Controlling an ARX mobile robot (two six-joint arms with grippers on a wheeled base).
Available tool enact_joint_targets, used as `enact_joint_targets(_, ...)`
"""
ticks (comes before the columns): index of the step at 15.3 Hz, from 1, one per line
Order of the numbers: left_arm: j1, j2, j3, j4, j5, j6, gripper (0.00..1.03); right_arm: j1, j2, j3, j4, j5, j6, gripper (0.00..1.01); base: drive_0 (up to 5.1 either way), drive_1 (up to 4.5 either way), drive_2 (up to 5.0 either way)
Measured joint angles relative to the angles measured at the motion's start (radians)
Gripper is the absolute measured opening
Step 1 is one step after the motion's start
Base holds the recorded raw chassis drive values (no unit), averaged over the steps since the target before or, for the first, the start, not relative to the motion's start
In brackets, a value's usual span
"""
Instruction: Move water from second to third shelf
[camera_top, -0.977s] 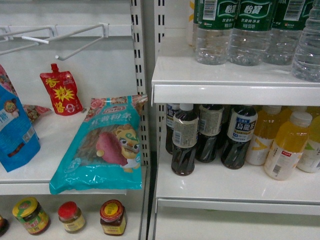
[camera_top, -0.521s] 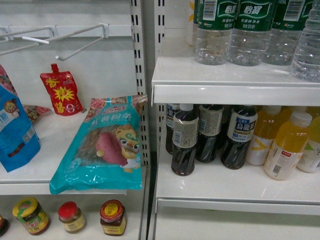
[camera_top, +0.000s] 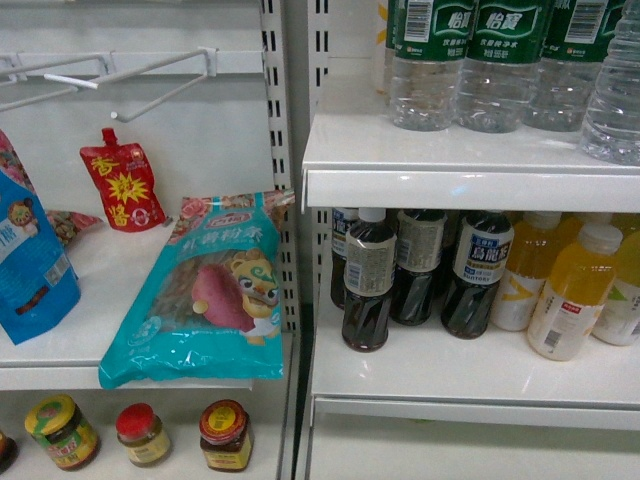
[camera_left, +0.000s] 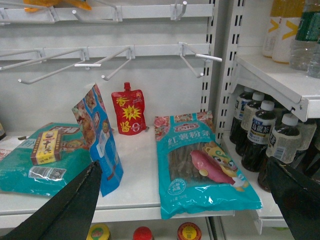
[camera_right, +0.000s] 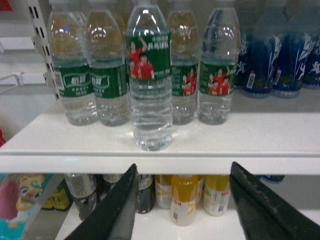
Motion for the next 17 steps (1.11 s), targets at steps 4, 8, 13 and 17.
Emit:
enact_joint_targets(4, 0.0, 0.0, 0.0, 0.0, 0.0, 0.0, 0.98, 0.0, -0.159, -0.195, 0.048, 0.0, -0.003, 0.08, 0.0, 0.0, 0.0)
enact_joint_targets(8, 0.0, 0.0, 0.0, 0.0, 0.0, 0.0, 0.98, 0.0, -0.244, -0.259, 0.029, 0.0, -0.007, 0.02, 0.0, 0.0, 0.0)
enact_joint_targets(13, 0.0, 0.0, 0.0, 0.0, 0.0, 0.0, 0.98, 0.0, -0.316, -0.294, -0.008, 0.0, -0.007, 0.02, 0.0, 0.0, 0.0)
enact_joint_targets(17, 0.0, 0.0, 0.0, 0.001, 0.001, 0.0, 0.98, 0.0, -0.51, -0.33, -0.147, 0.001, -0.007, 0.02, 0.0, 0.0, 0.0)
